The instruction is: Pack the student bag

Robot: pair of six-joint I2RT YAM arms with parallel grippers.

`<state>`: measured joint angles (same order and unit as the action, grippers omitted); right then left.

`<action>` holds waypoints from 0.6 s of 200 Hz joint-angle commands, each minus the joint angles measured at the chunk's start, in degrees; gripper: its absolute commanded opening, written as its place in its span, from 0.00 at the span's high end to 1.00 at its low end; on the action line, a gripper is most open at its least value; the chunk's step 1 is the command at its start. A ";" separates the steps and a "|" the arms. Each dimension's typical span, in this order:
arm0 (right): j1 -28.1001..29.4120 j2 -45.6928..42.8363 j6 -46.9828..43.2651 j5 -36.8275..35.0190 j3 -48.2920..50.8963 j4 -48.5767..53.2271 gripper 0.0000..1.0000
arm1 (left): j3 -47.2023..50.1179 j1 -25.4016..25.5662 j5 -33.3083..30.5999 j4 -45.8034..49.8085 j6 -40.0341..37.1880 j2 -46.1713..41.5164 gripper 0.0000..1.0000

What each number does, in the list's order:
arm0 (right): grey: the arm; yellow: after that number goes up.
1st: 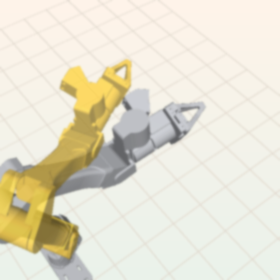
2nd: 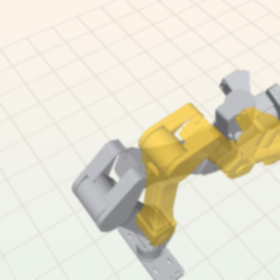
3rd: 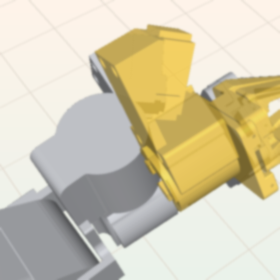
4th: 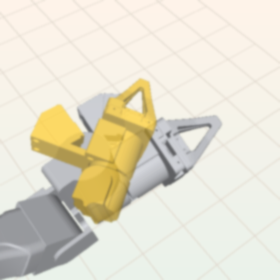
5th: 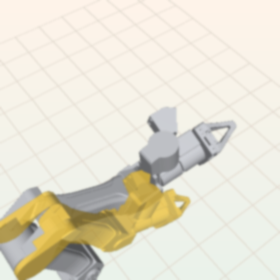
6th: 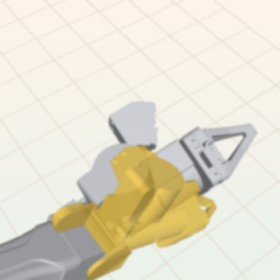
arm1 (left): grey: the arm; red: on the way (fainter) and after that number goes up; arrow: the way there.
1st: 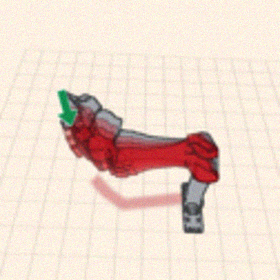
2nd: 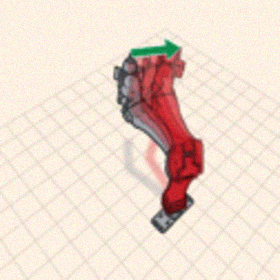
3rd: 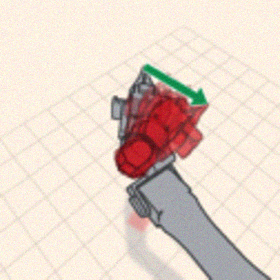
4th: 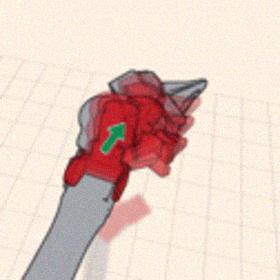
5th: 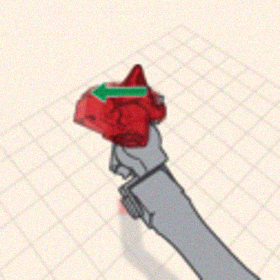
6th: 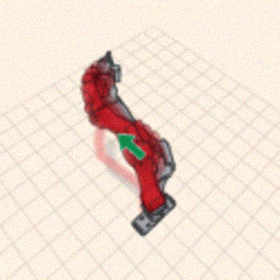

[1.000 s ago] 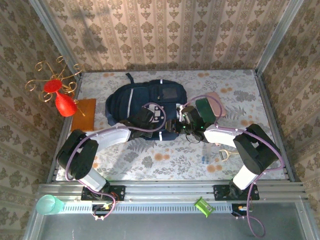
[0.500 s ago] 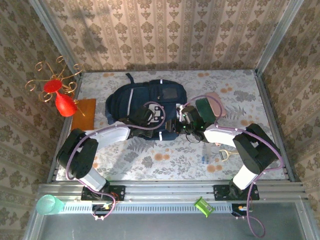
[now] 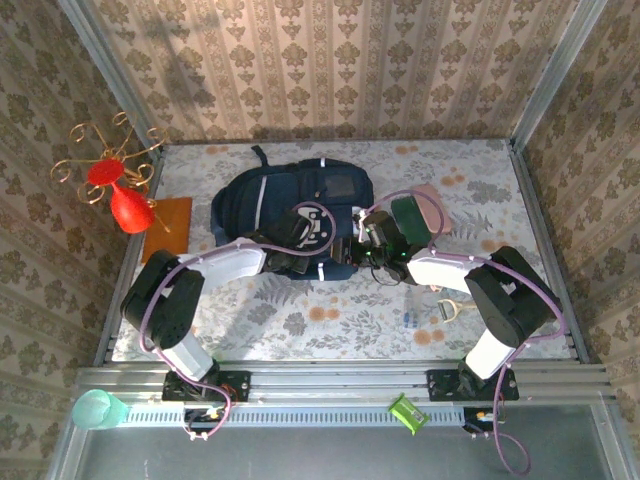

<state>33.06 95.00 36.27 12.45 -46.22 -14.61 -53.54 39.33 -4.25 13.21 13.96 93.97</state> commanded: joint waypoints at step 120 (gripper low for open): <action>-0.62 3.17 0.41 -1.08 1.21 5.36 0.53 | 3.75 -1.36 -2.41 -2.33 0.53 -8.09 1.00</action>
<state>32.93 95.37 36.27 12.47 -46.54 -14.48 -51.11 38.48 -4.99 12.27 13.26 88.90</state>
